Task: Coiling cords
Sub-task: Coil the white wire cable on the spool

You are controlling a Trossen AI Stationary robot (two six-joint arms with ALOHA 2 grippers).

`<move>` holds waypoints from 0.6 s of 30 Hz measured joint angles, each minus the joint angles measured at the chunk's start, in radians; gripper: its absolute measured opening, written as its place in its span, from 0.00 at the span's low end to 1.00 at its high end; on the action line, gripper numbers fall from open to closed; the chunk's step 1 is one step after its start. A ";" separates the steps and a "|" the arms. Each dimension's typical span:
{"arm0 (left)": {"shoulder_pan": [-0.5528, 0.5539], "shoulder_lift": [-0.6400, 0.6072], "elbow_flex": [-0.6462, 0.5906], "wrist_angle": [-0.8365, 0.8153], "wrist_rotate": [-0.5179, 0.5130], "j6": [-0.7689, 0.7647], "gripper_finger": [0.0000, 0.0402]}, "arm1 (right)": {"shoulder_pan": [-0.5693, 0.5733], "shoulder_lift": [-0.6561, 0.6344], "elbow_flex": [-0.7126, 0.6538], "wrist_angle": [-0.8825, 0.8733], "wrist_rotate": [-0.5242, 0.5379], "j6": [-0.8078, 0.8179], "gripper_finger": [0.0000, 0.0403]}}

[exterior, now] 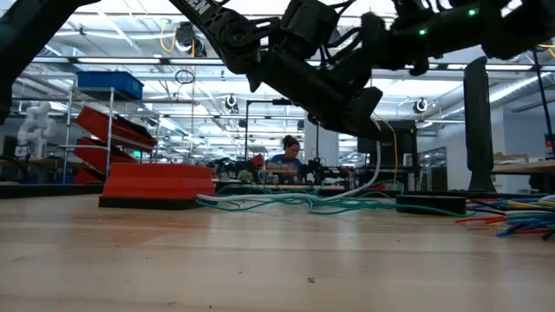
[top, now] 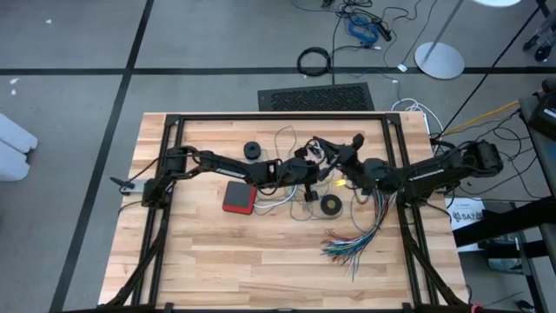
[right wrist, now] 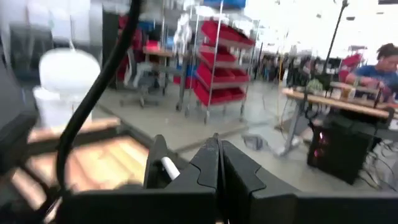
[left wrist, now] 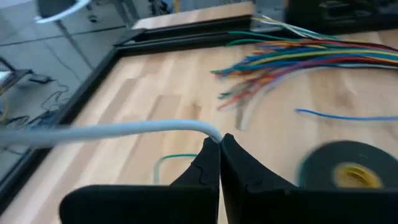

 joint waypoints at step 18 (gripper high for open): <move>-0.027 -0.091 0.003 -0.082 0.127 -0.012 0.00 | -0.056 -0.111 -0.269 0.193 -0.186 0.200 0.00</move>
